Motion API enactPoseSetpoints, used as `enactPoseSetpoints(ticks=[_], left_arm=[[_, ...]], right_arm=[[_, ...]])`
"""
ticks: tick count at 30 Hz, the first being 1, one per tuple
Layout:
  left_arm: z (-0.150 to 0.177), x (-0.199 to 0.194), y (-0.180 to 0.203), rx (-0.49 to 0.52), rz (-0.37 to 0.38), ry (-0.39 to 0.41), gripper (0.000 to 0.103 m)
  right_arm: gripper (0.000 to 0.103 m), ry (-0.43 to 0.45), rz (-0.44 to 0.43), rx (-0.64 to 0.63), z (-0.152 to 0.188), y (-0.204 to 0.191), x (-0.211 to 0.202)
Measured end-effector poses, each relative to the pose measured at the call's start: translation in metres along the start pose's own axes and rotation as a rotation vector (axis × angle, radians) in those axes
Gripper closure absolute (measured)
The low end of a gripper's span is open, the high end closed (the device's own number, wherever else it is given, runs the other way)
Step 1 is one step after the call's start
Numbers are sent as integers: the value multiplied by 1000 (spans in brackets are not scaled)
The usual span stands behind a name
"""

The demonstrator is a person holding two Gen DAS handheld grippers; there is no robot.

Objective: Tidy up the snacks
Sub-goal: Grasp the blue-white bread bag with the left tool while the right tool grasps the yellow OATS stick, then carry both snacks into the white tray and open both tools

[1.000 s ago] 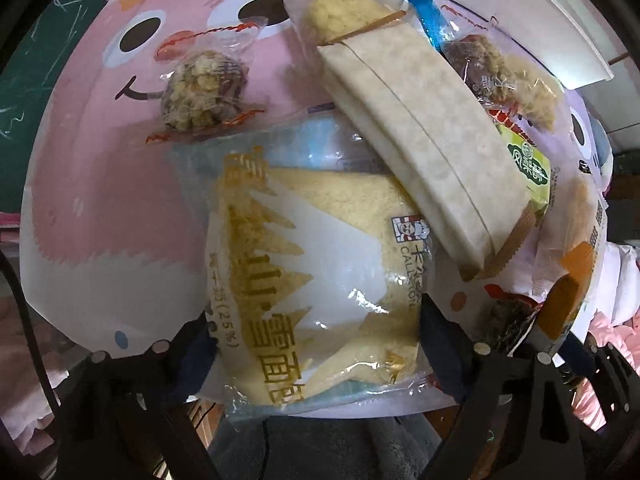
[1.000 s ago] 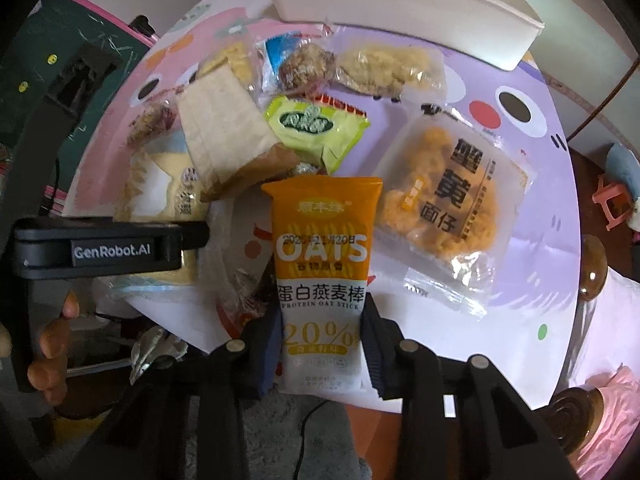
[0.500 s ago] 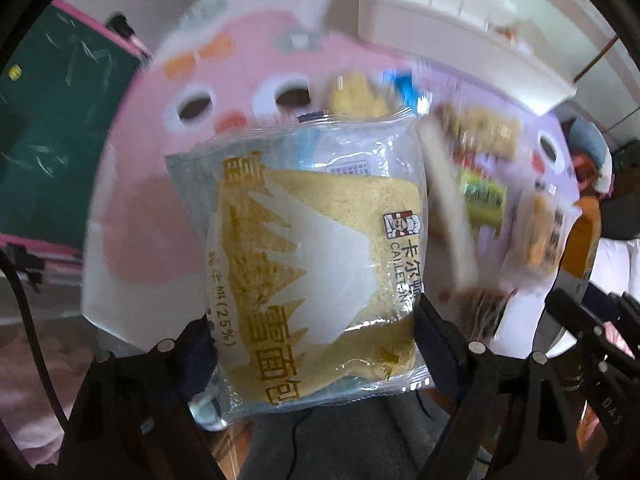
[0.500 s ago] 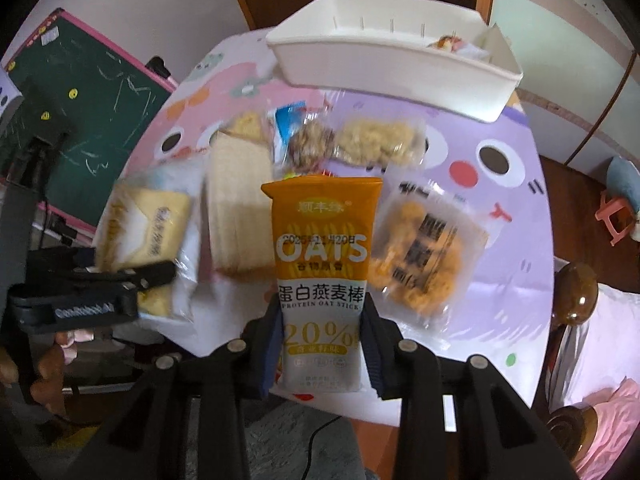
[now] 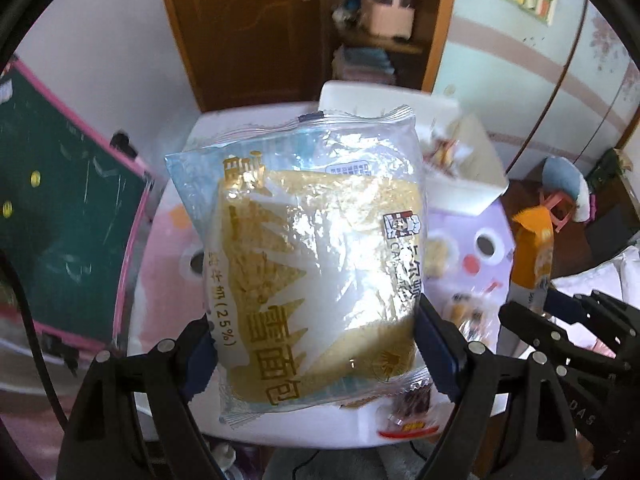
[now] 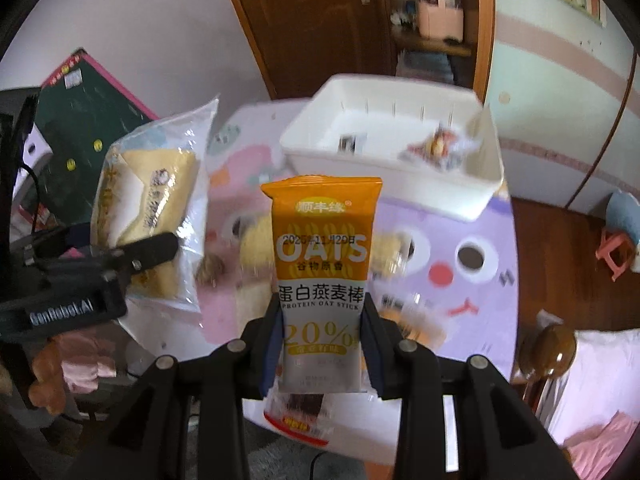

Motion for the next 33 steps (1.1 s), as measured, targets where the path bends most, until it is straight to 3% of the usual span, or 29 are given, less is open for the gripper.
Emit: enactPoseSetpoints(ticks=[8,16,22,29,31,33], left_arm=[[-65,0,16,70,40,53,18],[-130,36,22,118,80,63,18],[-170,79,23,141,205,74,18],[-197,130,29,123,443,59,18],[-206,145,30,116,453,53,17],[-212,161,29,124,413,41,17]], right_arm=[[67,65,8,69,-62,27,-11],[66,63,60,146,-116,64,15],[66,45,110,207,-153,90,47],[65,-12,160,281,-177,116,93],[64,-33,178,292,-180,121,106],[64,-54,193,296,-182,124,120]])
Point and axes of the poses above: each gripper's, at about its wrist camera, not at the fingertips, and x roughly the way its jaws point, y to its right, z to its underside, the point moved 8 cm from there along x, roughly the way its jaws point, and after that the axes turned 10 degrees about z, right-handed, at the moved point
